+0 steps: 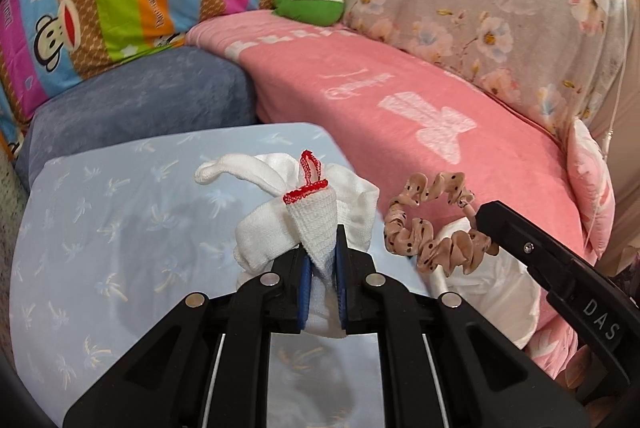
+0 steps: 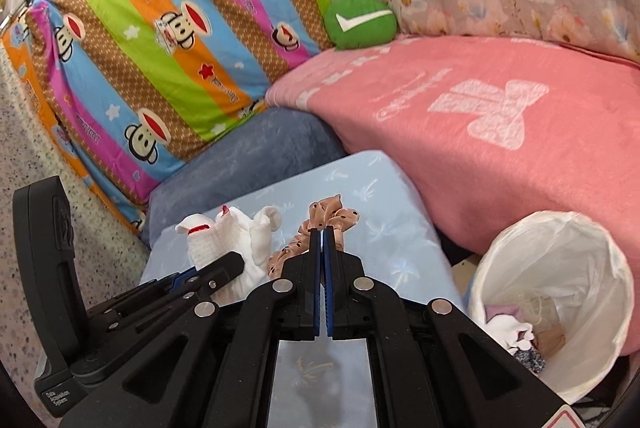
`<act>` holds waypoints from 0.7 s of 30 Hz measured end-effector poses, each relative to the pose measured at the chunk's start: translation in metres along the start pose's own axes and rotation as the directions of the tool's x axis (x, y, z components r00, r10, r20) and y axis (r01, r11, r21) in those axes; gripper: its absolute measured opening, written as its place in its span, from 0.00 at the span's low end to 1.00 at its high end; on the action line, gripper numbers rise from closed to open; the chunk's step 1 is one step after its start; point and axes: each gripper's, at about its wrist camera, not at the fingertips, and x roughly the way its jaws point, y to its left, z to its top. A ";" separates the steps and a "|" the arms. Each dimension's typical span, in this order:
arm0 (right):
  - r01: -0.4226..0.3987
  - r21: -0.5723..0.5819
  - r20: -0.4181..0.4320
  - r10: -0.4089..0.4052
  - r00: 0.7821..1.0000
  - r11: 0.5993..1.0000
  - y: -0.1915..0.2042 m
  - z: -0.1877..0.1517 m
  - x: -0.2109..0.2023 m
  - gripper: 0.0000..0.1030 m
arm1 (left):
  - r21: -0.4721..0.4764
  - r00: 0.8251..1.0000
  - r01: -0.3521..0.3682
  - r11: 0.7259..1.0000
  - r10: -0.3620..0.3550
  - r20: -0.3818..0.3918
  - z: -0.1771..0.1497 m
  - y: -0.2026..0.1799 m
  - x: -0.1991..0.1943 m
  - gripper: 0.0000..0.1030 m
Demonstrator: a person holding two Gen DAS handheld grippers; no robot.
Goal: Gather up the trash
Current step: 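Carry the sock and scrunchie over the wastebasket and open both grippers to drop them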
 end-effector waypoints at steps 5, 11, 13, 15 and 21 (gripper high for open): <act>0.020 0.011 0.052 -0.021 0.998 1.000 -0.015 0.009 -0.031 0.02 | 0.049 0.999 0.032 0.998 -0.033 0.028 0.003 -0.029 -0.012 0.10; 0.048 0.041 0.104 -0.052 0.993 0.998 -0.042 0.015 -0.067 0.02 | 0.115 0.996 0.066 0.991 -0.072 0.045 0.002 -0.065 -0.020 0.10; 0.056 0.050 0.115 -0.061 0.991 0.997 -0.051 0.016 -0.076 0.02 | 0.137 0.995 0.077 0.988 -0.084 0.047 0.001 -0.077 -0.021 0.10; 0.065 0.063 0.127 -0.073 0.989 0.996 -0.061 0.017 -0.085 0.02 | 0.155 0.994 0.088 0.984 -0.096 0.044 0.000 -0.087 -0.021 0.10; 0.093 0.094 0.153 -0.107 0.982 0.991 -0.087 0.016 -0.108 0.02 | 0.204 0.991 0.116 0.972 -0.127 0.040 -0.003 -0.117 -0.022 0.10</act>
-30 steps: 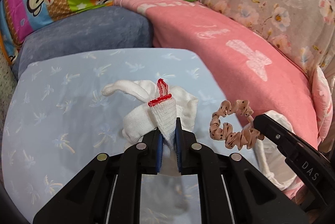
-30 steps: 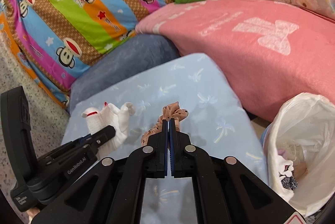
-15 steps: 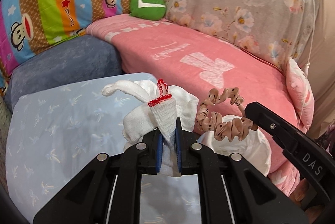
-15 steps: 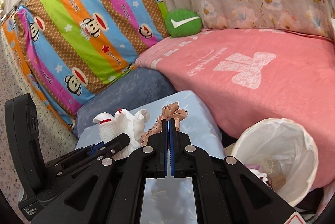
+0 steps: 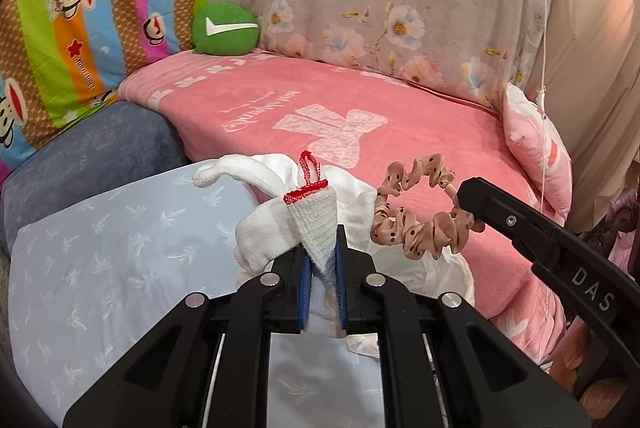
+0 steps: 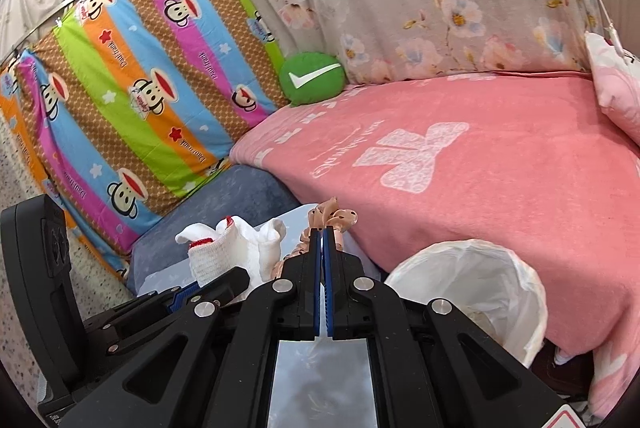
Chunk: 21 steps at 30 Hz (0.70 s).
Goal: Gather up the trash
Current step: 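Carry the sock and scrunchie over the wastebasket and open both grippers to drop them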
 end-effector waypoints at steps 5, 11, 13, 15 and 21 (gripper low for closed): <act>0.021 0.023 0.016 -0.021 1.000 1.000 -0.020 0.000 -0.011 0.02 | 0.033 1.000 0.024 0.999 -0.024 -0.004 0.000 -0.021 0.002 0.10; 0.043 0.046 0.026 -0.044 0.999 0.998 -0.043 -0.001 -0.021 0.02 | 0.062 0.999 0.049 0.997 -0.048 -0.023 -0.002 -0.039 0.008 0.10; 0.051 0.051 0.029 -0.053 0.998 0.997 -0.051 -0.002 -0.023 0.02 | 0.068 0.998 0.061 0.996 -0.059 -0.037 -0.003 -0.044 0.011 0.10; 0.059 0.058 0.030 -0.060 0.998 0.997 -0.057 -0.003 -0.026 0.02 | 0.070 0.996 0.079 0.994 -0.075 -0.057 -0.003 -0.048 0.015 0.10; 0.079 0.084 0.029 -0.082 0.996 0.993 -0.077 -0.005 -0.030 0.02 | 0.084 0.992 0.096 0.992 -0.089 -0.086 -0.006 -0.061 0.025 0.11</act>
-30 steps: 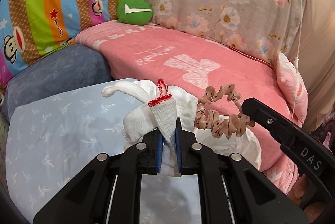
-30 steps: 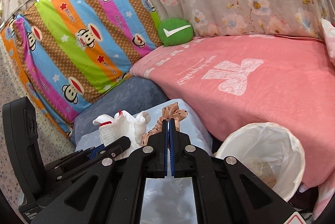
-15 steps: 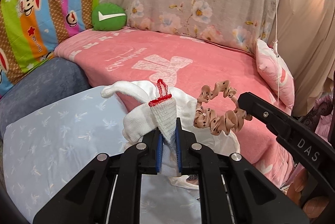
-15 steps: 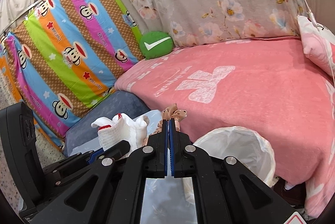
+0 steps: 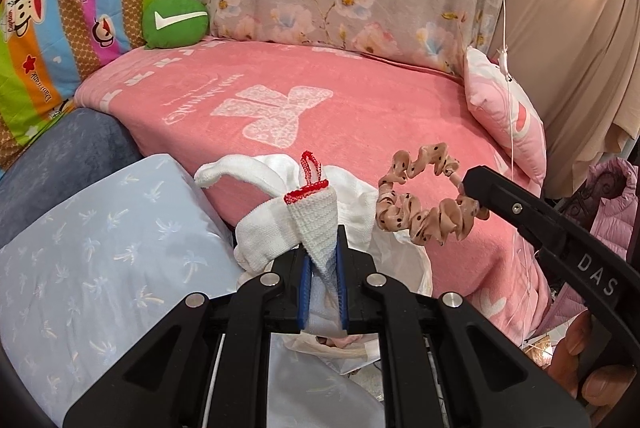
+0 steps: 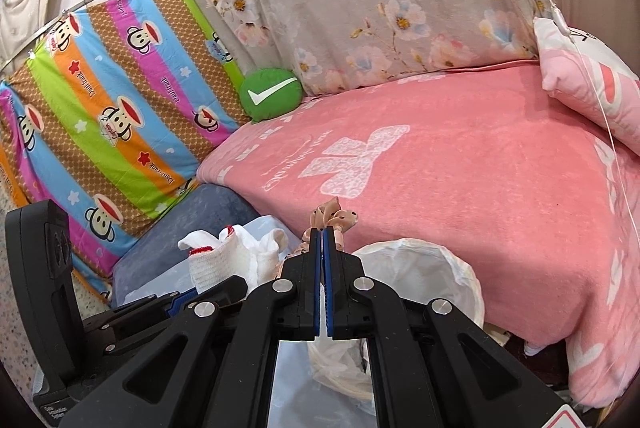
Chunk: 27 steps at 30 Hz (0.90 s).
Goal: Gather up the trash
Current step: 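Carry the sock and scrunchie over the wastebasket and open both grippers to drop them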
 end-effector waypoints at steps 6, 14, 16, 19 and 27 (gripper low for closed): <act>0.012 0.012 -0.002 -0.012 1.000 1.000 -0.010 0.000 0.001 0.02 | 0.014 1.000 0.010 1.000 -0.010 -0.008 0.001 -0.009 0.008 0.12; 0.020 0.018 -0.007 -0.020 1.000 1.000 -0.016 0.004 0.008 0.02 | -0.010 1.000 0.004 1.000 -0.004 -0.016 0.005 -0.007 0.017 0.31; 0.020 0.018 -0.009 -0.020 1.000 1.000 -0.016 0.005 0.010 0.02 | -0.016 1.000 0.000 1.000 0.000 -0.001 0.006 -0.006 0.016 0.46; 0.017 0.014 -0.013 -0.017 1.000 1.000 -0.014 0.004 0.014 0.02 | -0.017 1.000 -0.010 1.000 0.010 0.017 0.007 -0.005 0.015 0.52; 0.008 -0.012 -0.034 -0.008 0.999 1.000 -0.002 0.002 0.025 0.03 | -0.033 0.999 -0.038 0.999 0.038 0.024 0.007 0.005 0.016 0.61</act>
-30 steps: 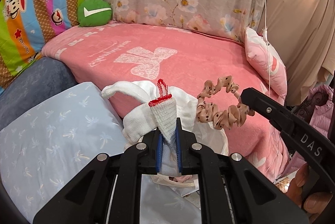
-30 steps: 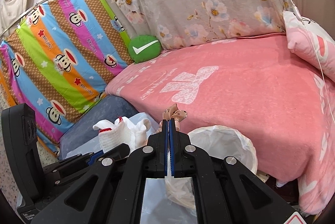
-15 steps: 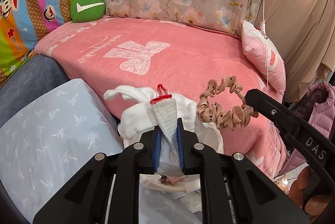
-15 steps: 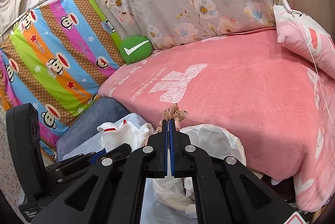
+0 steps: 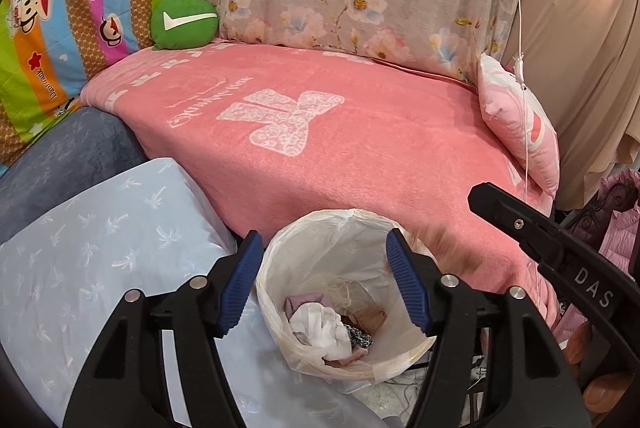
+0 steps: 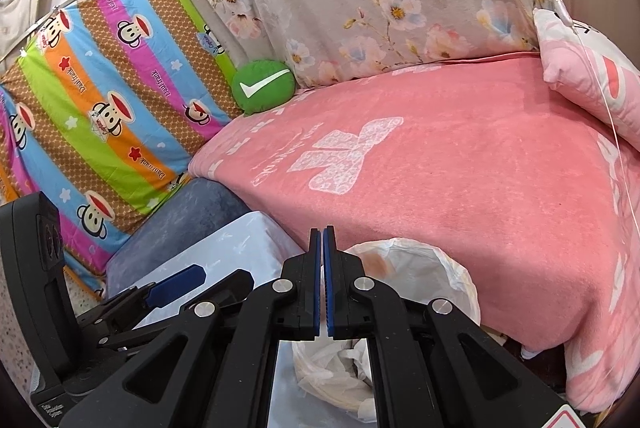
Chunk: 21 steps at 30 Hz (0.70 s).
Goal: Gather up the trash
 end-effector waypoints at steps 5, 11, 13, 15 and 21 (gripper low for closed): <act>-0.003 -0.010 -0.014 0.003 1.000 1.000 0.005 -0.002 0.005 0.07 | -0.021 1.000 -0.018 1.000 0.018 -0.001 -0.002 0.009 0.001 0.66; 0.021 -0.071 -0.057 -0.025 0.998 0.997 0.012 -0.007 0.009 0.14 | -0.026 0.999 -0.051 0.998 0.051 -0.002 -0.010 0.017 0.000 0.76; 0.032 -0.101 -0.074 -0.039 0.997 0.994 0.013 -0.012 0.009 0.18 | -0.025 0.998 -0.069 0.997 0.069 0.002 -0.014 0.020 -0.001 0.78; 0.042 -0.126 -0.093 -0.054 0.994 0.991 0.013 -0.017 0.010 0.23 | -0.023 0.997 -0.083 0.996 0.083 -0.003 -0.018 0.023 -0.001 0.79; 0.093 -0.209 -0.113 -0.119 0.986 0.973 0.015 -0.035 0.010 0.39 | -0.010 0.990 -0.140 0.990 0.140 -0.024 -0.030 0.026 0.000 0.85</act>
